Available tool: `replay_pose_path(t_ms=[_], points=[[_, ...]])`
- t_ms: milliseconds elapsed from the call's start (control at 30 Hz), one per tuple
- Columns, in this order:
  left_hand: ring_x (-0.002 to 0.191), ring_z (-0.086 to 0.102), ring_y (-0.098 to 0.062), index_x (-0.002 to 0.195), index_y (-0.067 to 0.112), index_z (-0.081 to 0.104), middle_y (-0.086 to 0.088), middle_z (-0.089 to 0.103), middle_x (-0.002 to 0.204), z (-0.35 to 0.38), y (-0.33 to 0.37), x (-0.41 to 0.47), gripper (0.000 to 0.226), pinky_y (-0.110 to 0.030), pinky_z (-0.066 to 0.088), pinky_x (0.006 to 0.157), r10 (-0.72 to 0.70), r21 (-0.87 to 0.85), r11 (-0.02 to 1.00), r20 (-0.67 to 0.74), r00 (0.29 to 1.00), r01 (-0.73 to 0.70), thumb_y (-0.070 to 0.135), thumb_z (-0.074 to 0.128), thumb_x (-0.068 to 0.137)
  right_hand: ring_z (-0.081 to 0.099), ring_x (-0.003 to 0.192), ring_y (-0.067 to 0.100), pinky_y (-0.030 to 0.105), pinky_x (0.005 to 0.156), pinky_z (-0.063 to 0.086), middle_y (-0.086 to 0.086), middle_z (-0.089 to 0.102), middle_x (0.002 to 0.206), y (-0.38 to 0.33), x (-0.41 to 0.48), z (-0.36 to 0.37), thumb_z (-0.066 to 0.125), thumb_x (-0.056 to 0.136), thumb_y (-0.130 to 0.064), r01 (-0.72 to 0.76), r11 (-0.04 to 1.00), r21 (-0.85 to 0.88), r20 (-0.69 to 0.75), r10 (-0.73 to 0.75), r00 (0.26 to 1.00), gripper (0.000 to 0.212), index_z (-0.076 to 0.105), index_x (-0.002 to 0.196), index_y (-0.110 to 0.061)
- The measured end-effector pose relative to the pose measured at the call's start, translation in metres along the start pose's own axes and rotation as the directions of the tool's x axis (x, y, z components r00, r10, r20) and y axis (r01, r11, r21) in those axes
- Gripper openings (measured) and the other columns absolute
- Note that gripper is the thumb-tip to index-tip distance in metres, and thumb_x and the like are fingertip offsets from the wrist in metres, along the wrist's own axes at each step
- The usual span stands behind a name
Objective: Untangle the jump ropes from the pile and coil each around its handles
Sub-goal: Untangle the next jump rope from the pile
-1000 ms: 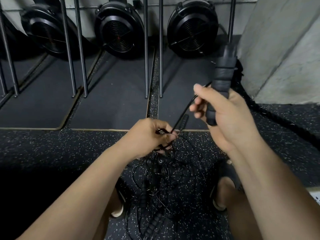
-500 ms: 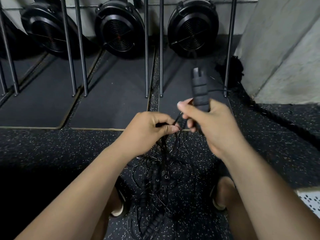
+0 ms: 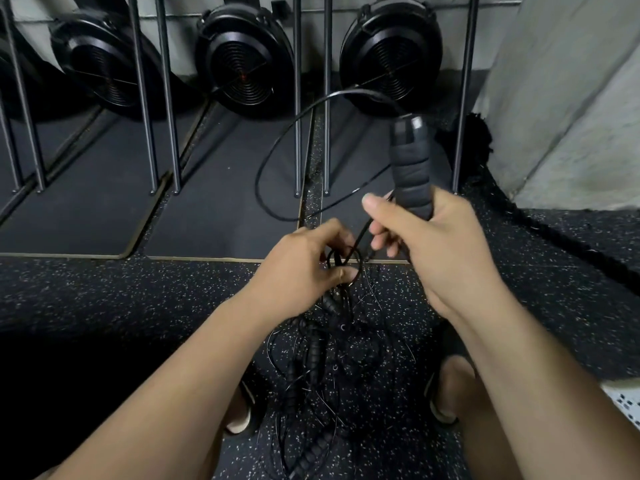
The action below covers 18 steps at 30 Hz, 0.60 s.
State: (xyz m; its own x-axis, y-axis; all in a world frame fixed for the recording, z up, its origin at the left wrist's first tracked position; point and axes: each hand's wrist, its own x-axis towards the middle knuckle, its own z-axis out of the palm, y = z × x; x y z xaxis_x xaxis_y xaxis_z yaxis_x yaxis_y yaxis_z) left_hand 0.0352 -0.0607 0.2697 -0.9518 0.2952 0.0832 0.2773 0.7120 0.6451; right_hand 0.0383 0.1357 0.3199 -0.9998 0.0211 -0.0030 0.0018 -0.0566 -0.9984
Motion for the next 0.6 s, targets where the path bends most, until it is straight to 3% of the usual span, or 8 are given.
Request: replay_pose_path(t_ms=[167,233,300,367,500,600], points=[[0.091,0.06,-0.009,0.088,0.038,0.069,0.018,0.068,0.09,-0.003,-0.001,0.005,0.017,-0.031,0.048,0.081,-0.052,0.024,0.998,0.051,0.997,0.05,0.038,0.086,0.087,0.064,0.061,0.017,0.026,0.054,0.046,0.003,0.071,0.071,-0.005,0.003,-0.013,0.081,0.095,-0.017,0.012,0.996,0.089,-0.101,-0.003,0.995,0.012,0.072,0.089,-0.012],[0.083,0.062,-0.006,0.084,0.041,0.07,0.014,0.07,0.093,-0.004,-0.001,0.005,0.014,-0.029,0.048,0.075,-0.095,0.011,0.996,0.075,0.993,0.094,0.044,0.083,0.088,0.064,0.06,0.016,0.025,0.054,0.047,0.002,0.07,0.07,-0.006,0.004,-0.018,0.08,0.095,-0.017,0.028,0.994,0.11,-0.146,-0.012,0.989,0.013,0.07,0.092,-0.009],[0.074,0.06,-0.002,0.083,0.038,0.072,0.014,0.069,0.091,-0.007,0.0,0.002,0.017,-0.026,0.043,0.067,-0.097,0.017,0.995,0.085,0.992,0.096,0.053,0.077,0.091,0.064,0.061,0.014,0.024,0.055,0.048,0.002,0.07,0.072,-0.006,0.006,-0.022,0.08,0.096,-0.018,0.019,0.986,0.163,-0.182,0.012,0.983,0.014,0.069,0.096,-0.008],[0.076,0.061,-0.004,0.082,0.034,0.074,0.011,0.067,0.089,-0.012,0.003,-0.001,0.025,-0.026,0.043,0.069,-0.053,-0.021,0.998,0.122,0.991,0.056,0.056,0.072,0.094,0.064,0.062,0.013,0.025,0.055,0.049,0.002,0.068,0.073,-0.007,0.009,-0.025,0.079,0.097,-0.021,-0.027,0.968,0.249,-0.198,0.079,0.977,0.016,0.068,0.097,-0.01],[0.07,0.052,-0.002,0.076,0.028,0.065,0.013,0.059,0.082,-0.022,0.012,-0.008,0.03,-0.021,0.039,0.068,0.001,-0.161,0.986,0.263,0.965,0.043,0.048,0.075,0.095,0.062,0.065,0.012,0.024,0.057,0.049,0.0,0.065,0.075,-0.008,0.013,-0.025,0.078,0.097,-0.027,-0.118,0.917,0.381,-0.126,0.178,0.976,0.019,0.068,0.1,-0.012],[0.066,0.047,-0.002,0.075,0.026,0.062,0.014,0.054,0.075,-0.028,0.02,-0.01,0.031,-0.019,0.035,0.063,0.012,-0.238,0.97,0.256,0.967,0.051,0.045,0.071,0.098,0.057,0.064,0.013,0.024,0.055,0.047,0.0,0.065,0.077,-0.003,0.012,-0.02,0.082,0.089,-0.027,-0.183,0.923,0.338,0.01,0.191,0.982,0.032,0.069,0.111,-0.009]])
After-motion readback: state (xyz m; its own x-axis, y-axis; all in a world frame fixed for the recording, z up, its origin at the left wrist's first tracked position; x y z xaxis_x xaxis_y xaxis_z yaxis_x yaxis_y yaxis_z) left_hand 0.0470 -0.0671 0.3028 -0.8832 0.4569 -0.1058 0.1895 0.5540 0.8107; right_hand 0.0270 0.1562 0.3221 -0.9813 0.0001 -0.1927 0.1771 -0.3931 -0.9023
